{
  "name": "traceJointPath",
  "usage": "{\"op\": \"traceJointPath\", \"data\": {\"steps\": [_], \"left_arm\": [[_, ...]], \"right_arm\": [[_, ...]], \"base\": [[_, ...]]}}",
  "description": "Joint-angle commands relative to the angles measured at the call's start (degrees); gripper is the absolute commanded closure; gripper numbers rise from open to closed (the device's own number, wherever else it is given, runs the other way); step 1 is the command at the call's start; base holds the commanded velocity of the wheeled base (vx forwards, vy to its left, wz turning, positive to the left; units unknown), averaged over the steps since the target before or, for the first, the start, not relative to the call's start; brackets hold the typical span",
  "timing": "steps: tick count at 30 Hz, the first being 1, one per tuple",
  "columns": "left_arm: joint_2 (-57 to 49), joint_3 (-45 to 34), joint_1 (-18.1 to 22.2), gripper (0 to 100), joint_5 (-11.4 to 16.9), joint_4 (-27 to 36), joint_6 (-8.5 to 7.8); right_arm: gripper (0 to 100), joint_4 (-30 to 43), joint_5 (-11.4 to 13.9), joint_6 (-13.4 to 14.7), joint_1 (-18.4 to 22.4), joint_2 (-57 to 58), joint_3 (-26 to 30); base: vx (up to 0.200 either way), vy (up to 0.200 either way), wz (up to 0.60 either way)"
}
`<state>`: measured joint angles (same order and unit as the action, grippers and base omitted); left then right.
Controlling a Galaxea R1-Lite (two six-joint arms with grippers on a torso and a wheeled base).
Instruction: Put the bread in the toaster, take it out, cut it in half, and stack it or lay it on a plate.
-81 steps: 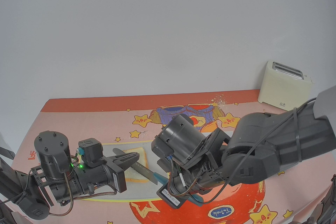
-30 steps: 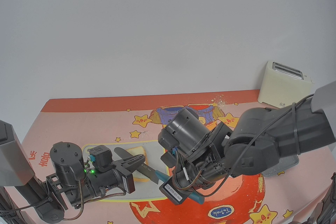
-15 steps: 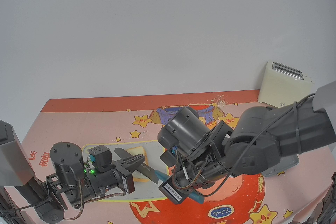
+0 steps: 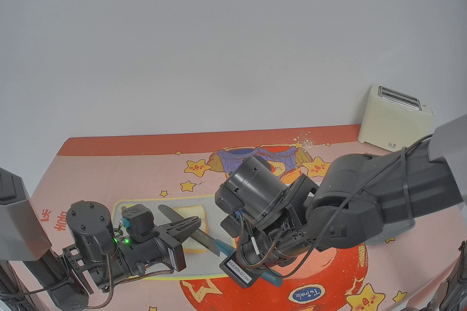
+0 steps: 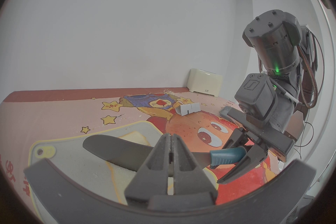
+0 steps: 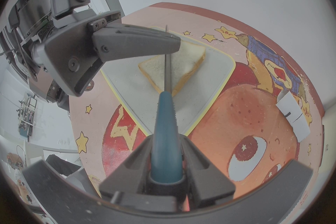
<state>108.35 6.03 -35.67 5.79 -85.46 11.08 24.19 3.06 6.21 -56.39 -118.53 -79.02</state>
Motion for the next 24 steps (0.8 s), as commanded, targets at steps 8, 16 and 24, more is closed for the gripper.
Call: {"op": "traceJointPath", "data": {"steps": [8,16,24], "left_arm": [[0.28,-1.11,0.07,100,0.01,0.03,0.08],[0.19,-0.76,-0.01,100,-0.08,-0.06,-0.01],[-0.6,0.29,-0.1,100,-0.08,-0.41,-0.09]], "right_arm": [[100,-0.02,0.02,0.04,0.06,1.9,-1.31],[100,-0.02,0.1,0.04,0.06,1.81,0.53],[100,-0.02,-0.07,0.04,0.06,0.49,1.76]], "base": [[0.0,0.0,0.0],[0.0,0.0,0.0],[0.0,0.0,0.0]]}}
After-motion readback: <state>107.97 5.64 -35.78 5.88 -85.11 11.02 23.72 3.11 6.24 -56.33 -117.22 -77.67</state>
